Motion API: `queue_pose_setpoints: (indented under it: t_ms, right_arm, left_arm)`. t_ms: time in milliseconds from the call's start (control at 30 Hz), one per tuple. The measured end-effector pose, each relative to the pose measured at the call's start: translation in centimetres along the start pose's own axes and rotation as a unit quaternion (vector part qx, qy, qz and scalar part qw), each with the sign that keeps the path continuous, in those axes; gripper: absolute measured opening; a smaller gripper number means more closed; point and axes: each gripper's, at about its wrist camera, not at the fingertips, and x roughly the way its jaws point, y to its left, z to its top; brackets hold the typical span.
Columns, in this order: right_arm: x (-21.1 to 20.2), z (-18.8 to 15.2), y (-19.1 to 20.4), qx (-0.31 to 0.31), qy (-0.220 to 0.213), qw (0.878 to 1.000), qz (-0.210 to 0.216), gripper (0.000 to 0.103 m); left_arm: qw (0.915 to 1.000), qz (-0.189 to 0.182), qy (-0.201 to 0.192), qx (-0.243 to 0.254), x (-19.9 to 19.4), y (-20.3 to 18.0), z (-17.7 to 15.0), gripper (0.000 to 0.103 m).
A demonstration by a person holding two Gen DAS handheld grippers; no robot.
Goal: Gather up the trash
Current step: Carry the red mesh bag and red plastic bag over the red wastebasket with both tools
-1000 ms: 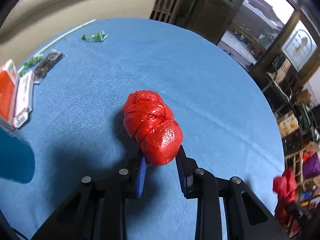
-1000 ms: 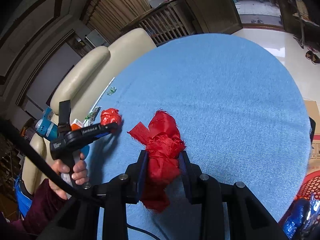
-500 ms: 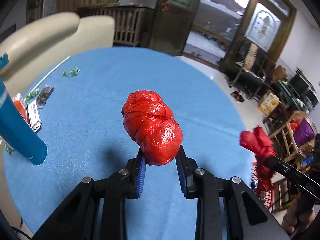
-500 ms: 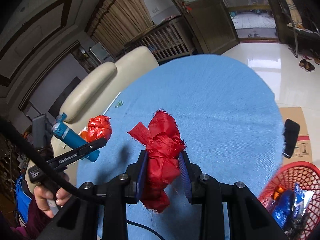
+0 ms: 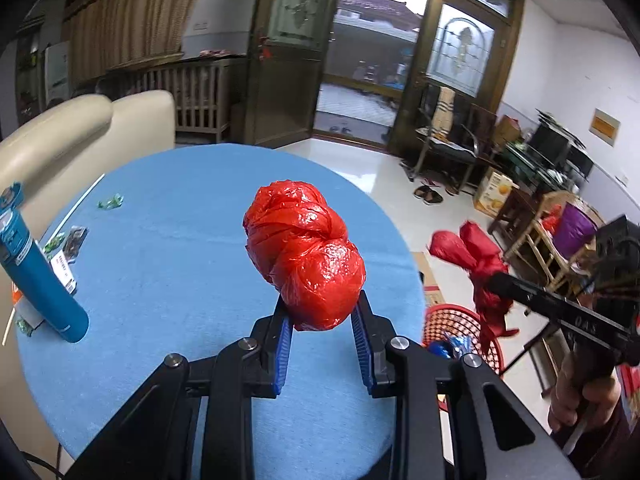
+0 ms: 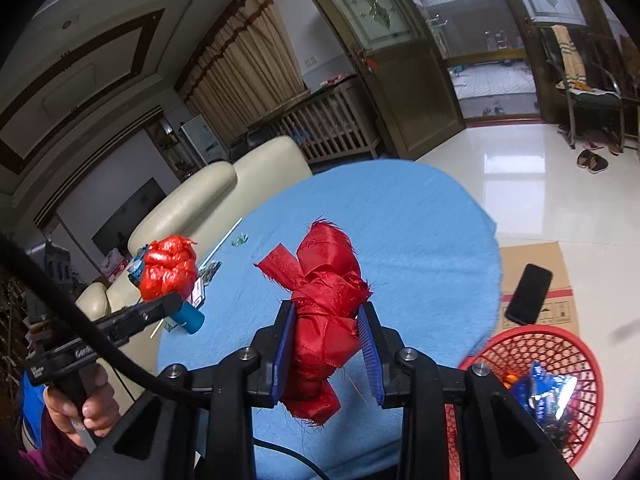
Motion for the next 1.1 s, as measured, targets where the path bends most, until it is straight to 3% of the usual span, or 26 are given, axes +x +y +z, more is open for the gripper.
queue_pose_setpoints:
  t_ms: [267,1100]
  right_arm:
    - [-3.3,0.3,-0.9,0.002,-0.025,1.000,-0.012,0.034]
    - [-9.2,-0.4,-5.3,0.014,-0.030,0.998,-0.051,0.034]
  left_arm:
    - [0.9993,-0.016,0.001,0.033,-0.9,-3.0,-0.2,0.030]
    - [0.9948,-0.040,0.014,0.093,-0.5,-8.4,0.0,0.030]
